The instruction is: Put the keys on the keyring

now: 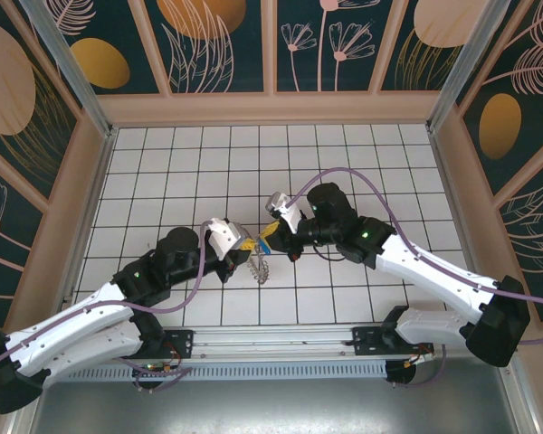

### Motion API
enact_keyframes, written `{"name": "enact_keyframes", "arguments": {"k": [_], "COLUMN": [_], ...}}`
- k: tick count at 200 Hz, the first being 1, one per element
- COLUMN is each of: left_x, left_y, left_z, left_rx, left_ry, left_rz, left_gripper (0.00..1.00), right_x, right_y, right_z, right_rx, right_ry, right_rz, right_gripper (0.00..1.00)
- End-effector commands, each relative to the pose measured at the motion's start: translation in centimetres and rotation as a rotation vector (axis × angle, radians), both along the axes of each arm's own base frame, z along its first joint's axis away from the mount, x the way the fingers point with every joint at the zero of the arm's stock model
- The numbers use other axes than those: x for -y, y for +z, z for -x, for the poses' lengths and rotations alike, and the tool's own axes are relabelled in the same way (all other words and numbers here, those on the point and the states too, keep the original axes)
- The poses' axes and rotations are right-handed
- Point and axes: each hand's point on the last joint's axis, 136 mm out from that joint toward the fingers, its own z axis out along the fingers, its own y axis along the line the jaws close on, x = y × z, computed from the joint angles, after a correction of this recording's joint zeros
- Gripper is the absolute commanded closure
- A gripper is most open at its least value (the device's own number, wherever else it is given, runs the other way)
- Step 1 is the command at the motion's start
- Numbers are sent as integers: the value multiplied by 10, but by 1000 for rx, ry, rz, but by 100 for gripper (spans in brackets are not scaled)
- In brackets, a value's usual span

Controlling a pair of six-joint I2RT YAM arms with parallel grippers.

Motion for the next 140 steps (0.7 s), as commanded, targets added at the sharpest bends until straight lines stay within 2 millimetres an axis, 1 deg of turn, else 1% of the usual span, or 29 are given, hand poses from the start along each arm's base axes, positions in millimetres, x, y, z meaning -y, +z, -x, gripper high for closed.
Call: {"name": "enact_keyframes", "arguments": {"k": [1, 15, 34, 76, 99, 140], "left_x": [10, 11, 11, 12, 12, 13], "left_y": [21, 20, 20, 27, 29, 27], "left_z": [12, 13, 14, 21, 24, 23], "left_rx": [44, 41, 40, 46, 46, 41], "left_ry": [-80, -83, -90, -123, -136, -136], "left_rz": [56, 56, 58, 91, 101, 96], "left_gripper": [100, 100, 100, 100, 100, 100], "right_x": [-7, -7, -7, -7, -9, -15], "right_y": [20, 22, 18, 17, 20, 20], "right_z": [-9, -8, -10, -8, -5, 2], "right_rx": [36, 35, 33, 27, 25, 26], "right_ry": [-2, 4, -7, 2, 18, 49], "right_rz": [-67, -78, -67, -68, -77, -78], "right_gripper": [100, 100, 100, 100, 100, 100]}}
